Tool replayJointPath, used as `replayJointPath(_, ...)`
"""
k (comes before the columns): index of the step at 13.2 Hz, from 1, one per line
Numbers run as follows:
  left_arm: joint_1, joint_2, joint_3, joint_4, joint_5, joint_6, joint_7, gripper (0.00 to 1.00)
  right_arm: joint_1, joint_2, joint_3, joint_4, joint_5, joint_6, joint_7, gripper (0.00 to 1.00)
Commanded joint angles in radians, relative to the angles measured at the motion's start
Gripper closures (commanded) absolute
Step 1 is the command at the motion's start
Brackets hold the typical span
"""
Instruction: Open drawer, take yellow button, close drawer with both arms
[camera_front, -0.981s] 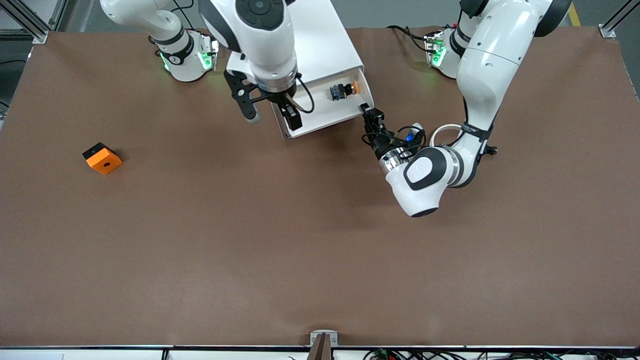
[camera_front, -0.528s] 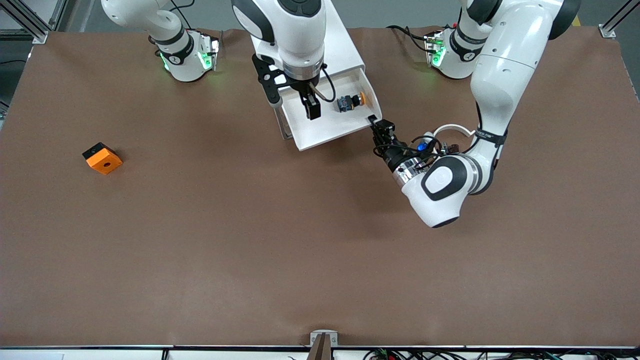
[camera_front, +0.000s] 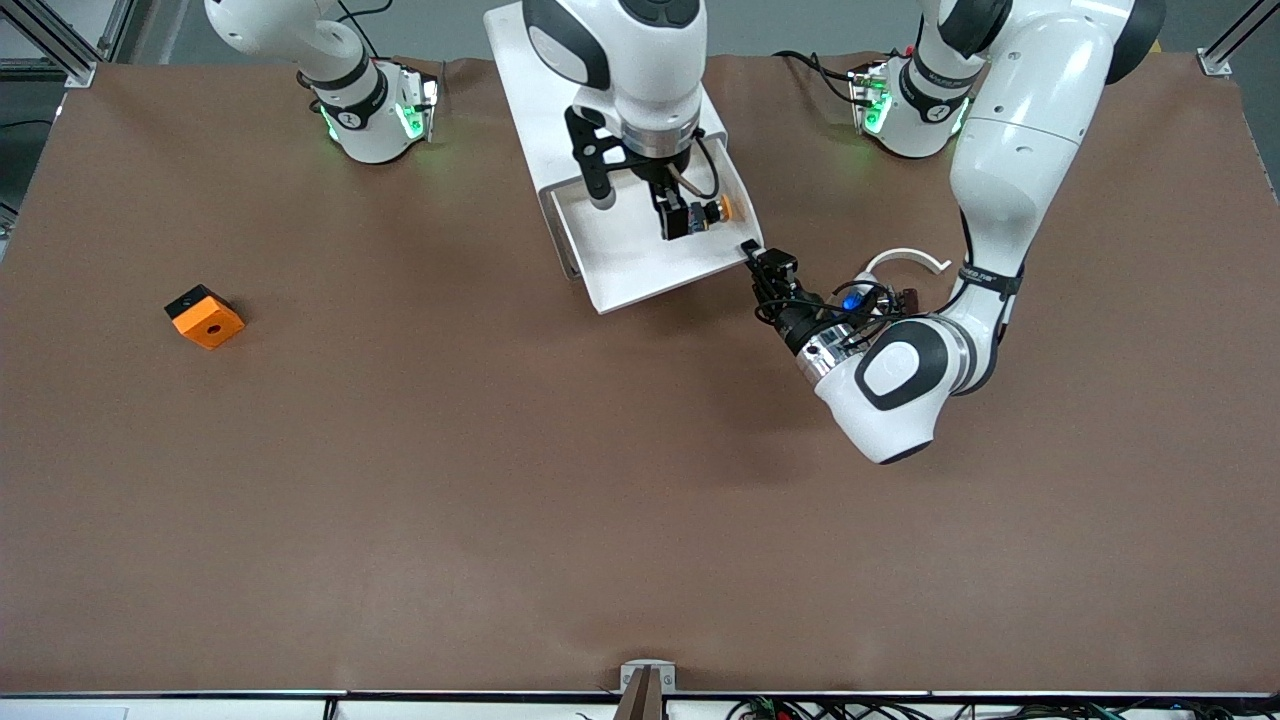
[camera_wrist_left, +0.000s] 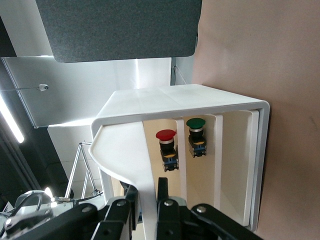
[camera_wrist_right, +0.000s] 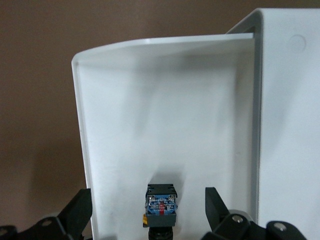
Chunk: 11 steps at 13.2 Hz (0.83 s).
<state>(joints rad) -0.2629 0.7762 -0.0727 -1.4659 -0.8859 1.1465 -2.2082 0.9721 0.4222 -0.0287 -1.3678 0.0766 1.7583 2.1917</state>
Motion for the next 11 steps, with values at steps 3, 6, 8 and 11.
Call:
replayJointPath(3,0.013,0.015,-0.001,0.027,-0.01,-0.014,-0.002,0.0,0.054,0.119,-0.013,0.116,-0.008,-0.013,0.019,0.0)
replayJointPath(6,0.013,0.015,-0.003,0.026,-0.013,-0.014,-0.004,0.0,0.065,0.138,-0.013,0.116,-0.02,0.001,0.017,0.0)
replayJointPath(8,0.013,0.012,-0.003,0.026,-0.013,-0.016,-0.004,0.0,0.071,0.15,-0.011,0.116,-0.034,0.018,0.014,0.0)
replayJointPath(11,0.017,0.003,-0.003,0.026,-0.011,-0.016,-0.002,0.0,0.082,0.162,-0.011,0.116,-0.035,0.029,-0.019,0.0)
